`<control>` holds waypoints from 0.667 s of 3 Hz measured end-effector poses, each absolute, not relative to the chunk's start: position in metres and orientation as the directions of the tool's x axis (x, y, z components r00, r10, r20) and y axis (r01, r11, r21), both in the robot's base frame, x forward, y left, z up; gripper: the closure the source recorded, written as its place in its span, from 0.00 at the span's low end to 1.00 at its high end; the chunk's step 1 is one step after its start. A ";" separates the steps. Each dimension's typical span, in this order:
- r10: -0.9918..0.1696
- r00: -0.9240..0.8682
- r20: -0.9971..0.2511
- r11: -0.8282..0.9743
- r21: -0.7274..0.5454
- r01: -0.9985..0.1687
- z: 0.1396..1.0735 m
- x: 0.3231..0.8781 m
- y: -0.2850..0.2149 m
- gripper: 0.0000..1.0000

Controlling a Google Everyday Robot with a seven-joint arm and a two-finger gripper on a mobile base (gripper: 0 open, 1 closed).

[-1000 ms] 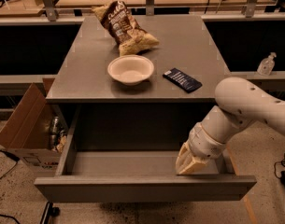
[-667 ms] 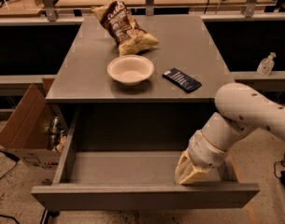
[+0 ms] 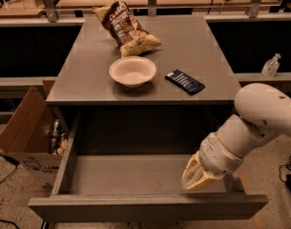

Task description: Open top drawer

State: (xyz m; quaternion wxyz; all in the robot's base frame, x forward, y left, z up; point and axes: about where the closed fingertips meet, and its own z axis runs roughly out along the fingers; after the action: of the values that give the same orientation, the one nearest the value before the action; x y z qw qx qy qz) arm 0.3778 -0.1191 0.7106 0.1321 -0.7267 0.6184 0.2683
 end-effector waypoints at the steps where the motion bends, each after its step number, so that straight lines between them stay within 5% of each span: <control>1: -0.806 0.099 -0.584 -0.158 0.050 -0.986 0.741 0.391 -0.127 1.00; 2: -0.726 0.082 -0.683 -0.109 -0.004 -0.994 0.774 0.401 -0.136 0.74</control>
Offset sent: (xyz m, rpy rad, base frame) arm 0.0324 -0.0323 0.0984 0.3315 -0.1425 -0.1713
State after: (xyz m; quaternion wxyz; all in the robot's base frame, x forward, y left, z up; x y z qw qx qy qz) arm 0.4008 -0.1356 0.7741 0.2465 -0.6931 0.6205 0.2719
